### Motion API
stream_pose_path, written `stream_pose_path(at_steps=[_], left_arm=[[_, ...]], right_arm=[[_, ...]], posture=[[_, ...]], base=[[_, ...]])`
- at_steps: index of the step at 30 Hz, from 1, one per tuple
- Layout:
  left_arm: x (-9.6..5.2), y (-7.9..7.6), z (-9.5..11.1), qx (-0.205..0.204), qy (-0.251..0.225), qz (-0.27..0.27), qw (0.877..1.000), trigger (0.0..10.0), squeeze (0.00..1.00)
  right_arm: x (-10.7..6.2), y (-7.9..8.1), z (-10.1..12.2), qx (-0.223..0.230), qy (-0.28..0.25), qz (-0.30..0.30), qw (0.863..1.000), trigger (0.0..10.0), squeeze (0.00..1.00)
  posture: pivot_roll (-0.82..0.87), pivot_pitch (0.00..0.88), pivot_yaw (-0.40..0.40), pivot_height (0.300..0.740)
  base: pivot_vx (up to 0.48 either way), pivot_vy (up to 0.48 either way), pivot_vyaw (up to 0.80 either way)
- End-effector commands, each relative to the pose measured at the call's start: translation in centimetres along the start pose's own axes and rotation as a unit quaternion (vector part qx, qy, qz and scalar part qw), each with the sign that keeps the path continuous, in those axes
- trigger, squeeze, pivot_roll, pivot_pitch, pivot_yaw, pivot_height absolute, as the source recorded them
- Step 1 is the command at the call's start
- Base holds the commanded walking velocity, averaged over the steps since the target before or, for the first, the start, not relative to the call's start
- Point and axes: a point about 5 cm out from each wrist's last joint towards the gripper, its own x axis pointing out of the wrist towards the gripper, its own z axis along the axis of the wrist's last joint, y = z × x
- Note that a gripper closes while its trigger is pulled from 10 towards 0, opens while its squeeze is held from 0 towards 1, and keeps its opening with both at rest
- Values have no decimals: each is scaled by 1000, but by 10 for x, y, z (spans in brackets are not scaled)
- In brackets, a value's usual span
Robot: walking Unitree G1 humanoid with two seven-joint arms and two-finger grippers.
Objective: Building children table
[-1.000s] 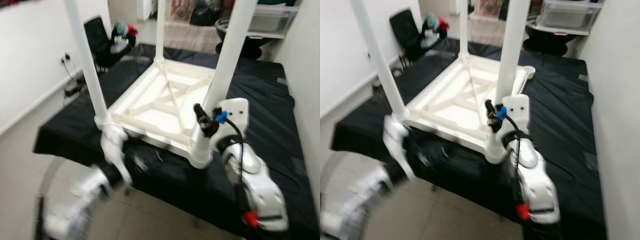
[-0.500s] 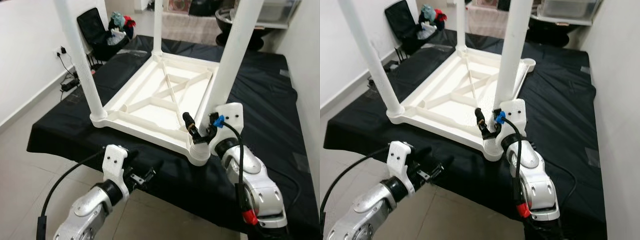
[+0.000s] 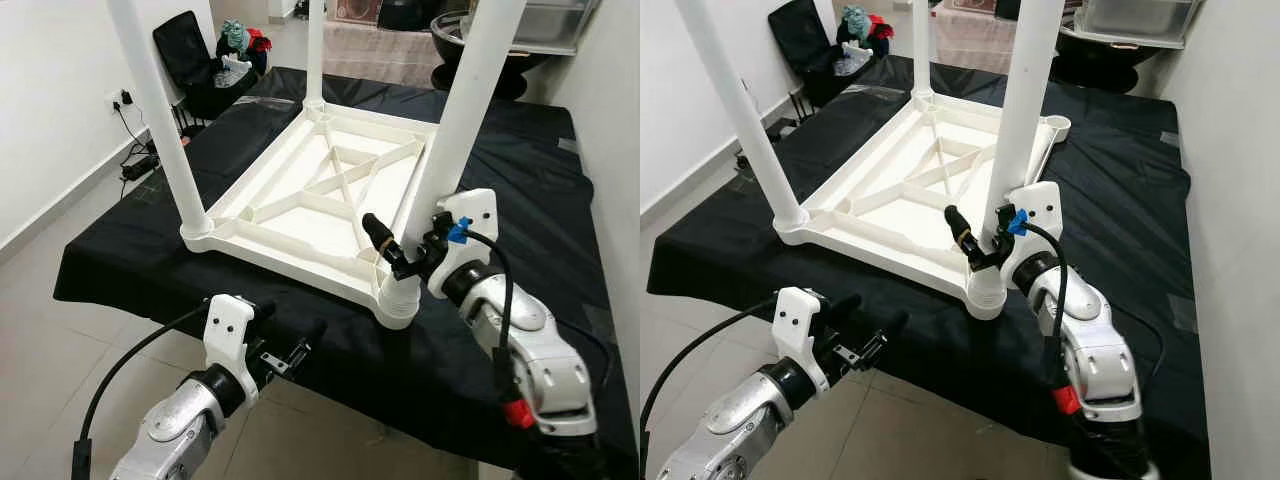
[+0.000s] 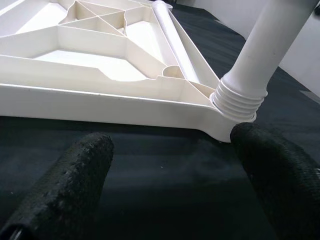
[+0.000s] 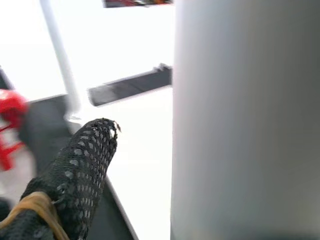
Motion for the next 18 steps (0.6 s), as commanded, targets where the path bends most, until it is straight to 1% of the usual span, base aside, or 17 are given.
stream_pose_path(at_steps=[1, 2, 4, 5, 10, 12, 13, 14, 15, 18], left_arm=[[0, -1, -6, -1, 10, 1, 1000, 10000, 0], [0, -1, -6, -1, 10, 1, 1000, 10000, 0], [0, -2, -5, -1, 9, -2, 1000, 10000, 0], [0, -2, -5, -1, 9, -2, 1000, 10000, 0], [-1, -5, -1, 5, 2, -11, 1000, 10000, 0], [-2, -6, 1, 7, 0, -15, 1000, 10000, 0], [-3, -9, 6, 21, -10, -30, 999, 10000, 0], [-6, -14, 12, 34, -21, -51, 998, 10000, 0], [-6, -14, 12, 34, -21, -51, 998, 10000, 0], [-10, -22, 18, 45, -38, -83, 995, 10000, 0]], right_arm=[[-1, -5, 7, -1, -16, 31, 999, 10000, 0], [-1, -5, 7, -1, -16, 31, 999, 10000, 0], [-1, -14, 9, -11, -16, 50, 999, 10000, 0], [-1, -14, 9, -11, -16, 50, 999, 10000, 0], [-3, -31, 12, -17, -13, 101, 995, 10000, 0], [-4, -33, 13, -19, -11, 111, 994, 10000, 0], [-9, -37, 14, -19, -5, 135, 991, 10000, 0], [-16, -45, 14, -18, 1, 142, 990, 10000, 0], [-16, -45, 14, -18, 1, 142, 990, 10000, 0], [-28, -55, 11, -14, 16, 155, 988, 10000, 0]], posture=[[-96, 70, -29, 740], [-96, 70, -29, 740], [-93, 77, -29, 740], [-93, 77, -29, 740], [-79, 96, -31, 740], [-77, 99, -32, 740], [-72, 106, -33, 740], [-63, 119, -41, 740], [-63, 119, -41, 740], [-62, 127, -43, 740]], base=[[0, 0, 0], [0, 0, 0], [0, 0, 0], [0, 0, 0], [0, 0, 0], [0, 0, 0], [0, 0, 0], [0, 0, 0], [0, 0, 0], [0, 0, 0]])
